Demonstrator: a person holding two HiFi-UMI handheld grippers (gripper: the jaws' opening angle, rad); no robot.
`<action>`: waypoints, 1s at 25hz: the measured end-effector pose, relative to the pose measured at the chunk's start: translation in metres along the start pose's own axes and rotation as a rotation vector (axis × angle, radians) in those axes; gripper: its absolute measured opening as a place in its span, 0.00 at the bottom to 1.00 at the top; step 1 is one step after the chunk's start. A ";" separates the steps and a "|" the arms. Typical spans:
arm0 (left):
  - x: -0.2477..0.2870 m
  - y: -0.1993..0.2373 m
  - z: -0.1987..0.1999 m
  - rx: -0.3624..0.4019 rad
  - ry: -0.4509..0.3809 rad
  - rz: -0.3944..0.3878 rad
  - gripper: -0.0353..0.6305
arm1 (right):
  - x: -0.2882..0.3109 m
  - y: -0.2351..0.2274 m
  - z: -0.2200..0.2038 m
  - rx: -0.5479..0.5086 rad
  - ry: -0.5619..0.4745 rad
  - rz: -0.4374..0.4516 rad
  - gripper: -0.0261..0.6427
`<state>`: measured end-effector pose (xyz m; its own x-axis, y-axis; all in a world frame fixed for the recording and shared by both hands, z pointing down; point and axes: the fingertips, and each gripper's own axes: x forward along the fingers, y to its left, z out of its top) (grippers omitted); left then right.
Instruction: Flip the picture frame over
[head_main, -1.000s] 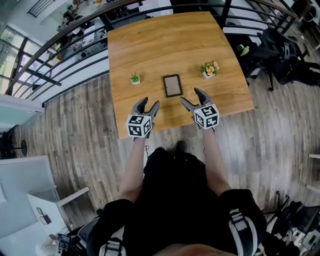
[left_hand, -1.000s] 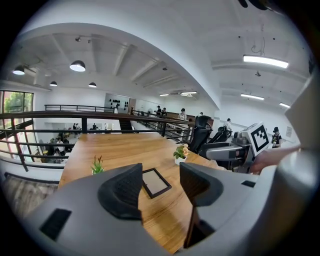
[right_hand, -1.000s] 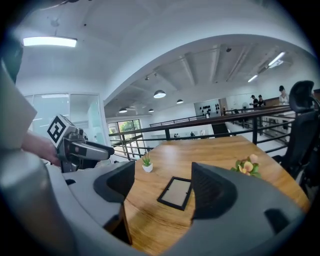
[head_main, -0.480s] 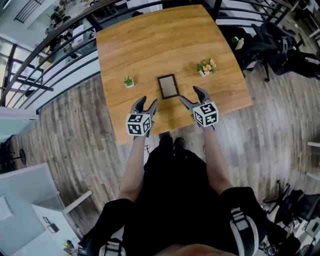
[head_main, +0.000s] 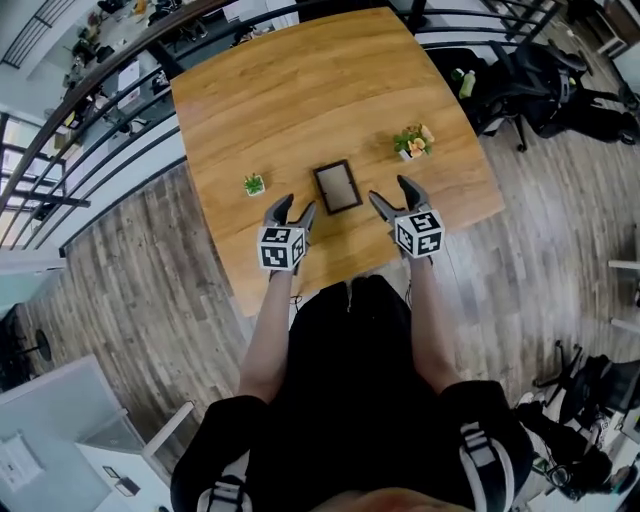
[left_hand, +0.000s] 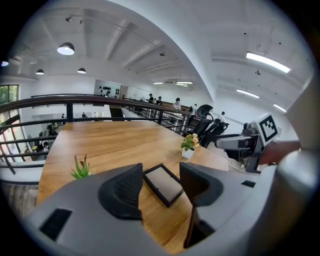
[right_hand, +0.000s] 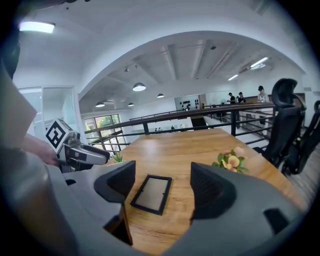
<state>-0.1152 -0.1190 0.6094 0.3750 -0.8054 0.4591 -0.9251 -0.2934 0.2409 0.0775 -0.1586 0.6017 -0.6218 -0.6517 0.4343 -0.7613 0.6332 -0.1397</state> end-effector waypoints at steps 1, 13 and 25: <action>0.005 0.003 -0.001 -0.007 0.006 -0.002 0.42 | 0.000 0.000 -0.004 0.010 0.005 -0.009 0.55; 0.046 0.015 -0.037 -0.174 0.087 -0.017 0.42 | 0.031 0.002 -0.049 0.078 0.085 0.009 0.53; 0.082 0.033 -0.065 -0.290 0.155 0.052 0.41 | 0.069 -0.004 -0.078 0.123 0.173 0.088 0.53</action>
<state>-0.1111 -0.1609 0.7103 0.3534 -0.7205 0.5966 -0.8959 -0.0772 0.4374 0.0522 -0.1731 0.7017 -0.6541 -0.5079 0.5606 -0.7286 0.6221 -0.2866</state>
